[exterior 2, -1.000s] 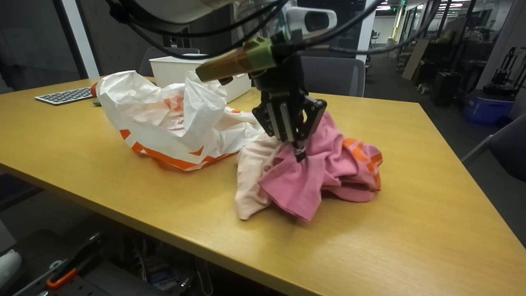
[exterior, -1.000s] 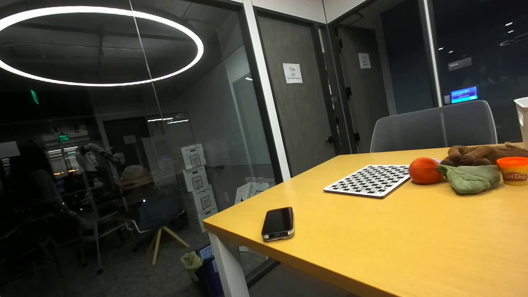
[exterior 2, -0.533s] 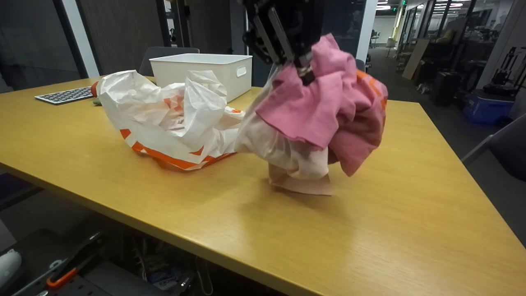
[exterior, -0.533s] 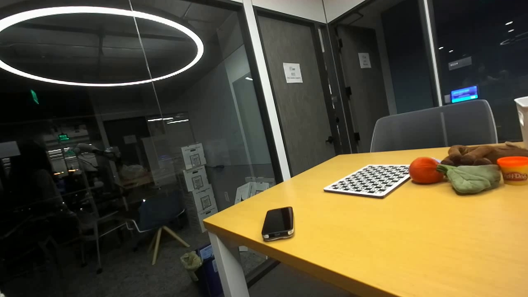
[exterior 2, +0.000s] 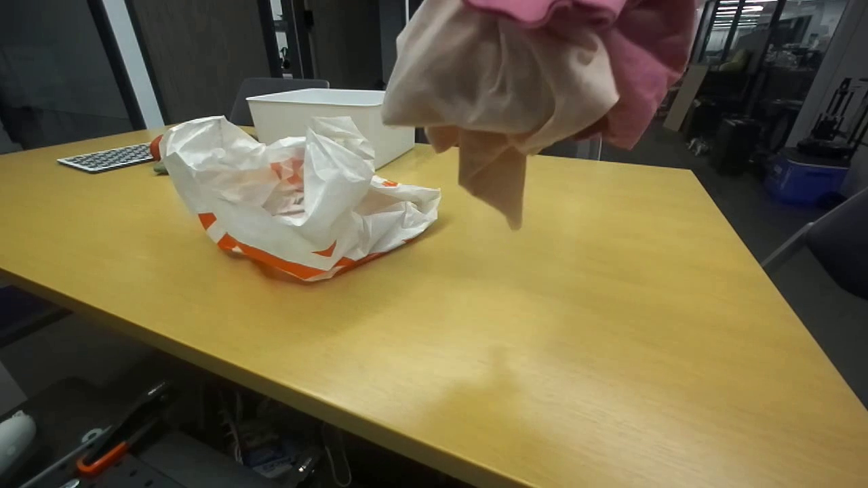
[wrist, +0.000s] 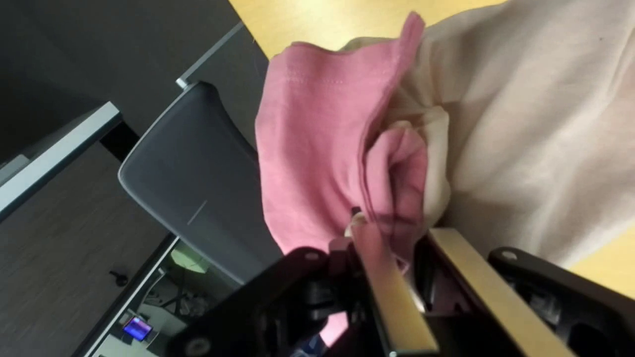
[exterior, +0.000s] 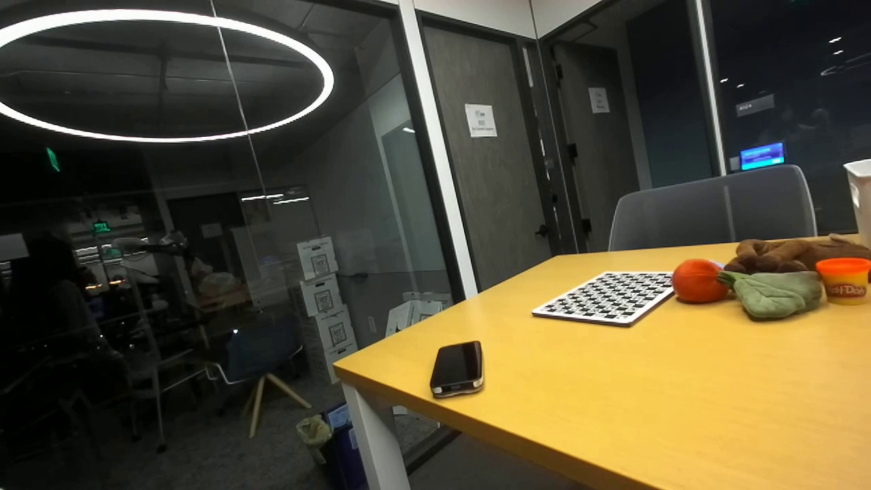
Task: Put the clothes in the plastic bags
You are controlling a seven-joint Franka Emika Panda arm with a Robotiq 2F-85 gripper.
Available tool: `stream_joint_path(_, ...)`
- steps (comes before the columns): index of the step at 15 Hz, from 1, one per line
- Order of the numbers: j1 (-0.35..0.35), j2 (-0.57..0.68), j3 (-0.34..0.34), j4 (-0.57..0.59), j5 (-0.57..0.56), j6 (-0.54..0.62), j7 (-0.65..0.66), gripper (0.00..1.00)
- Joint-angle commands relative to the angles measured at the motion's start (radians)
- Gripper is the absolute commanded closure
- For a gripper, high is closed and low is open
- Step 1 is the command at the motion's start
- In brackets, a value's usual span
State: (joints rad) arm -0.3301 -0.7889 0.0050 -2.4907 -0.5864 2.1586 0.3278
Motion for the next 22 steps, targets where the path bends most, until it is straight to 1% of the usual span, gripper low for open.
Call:
stream_joint_path(1, -0.005, 0.002, 0.011, 0.099, -0.043, 0.029, -0.001, 0.86)
stream_joint_path(3, 0.037, -0.016, 0.001, 0.126, -0.022, 0.050, -0.044, 0.86)
stream_joint_path(4, 0.074, -0.024, -0.014, 0.143, 0.006, 0.062, -0.090, 0.86)
stream_joint_path(6, 0.133, -0.047, -0.015, 0.160, 0.057, 0.055, -0.157, 0.86)
stream_joint_path(10, 0.249, -0.119, 0.011, 0.155, 0.163, 0.024, -0.299, 0.86)
stream_joint_path(14, 0.376, -0.165, 0.041, 0.131, 0.253, -0.008, -0.408, 0.86)
stream_joint_path(17, 0.465, -0.149, 0.079, 0.103, 0.297, 0.000, -0.463, 0.86)
stream_joint_path(19, 0.512, -0.107, 0.104, 0.075, 0.301, 0.026, -0.500, 0.87)
stream_joint_path(22, 0.544, -0.060, 0.128, 0.050, 0.284, 0.041, -0.532, 0.87)
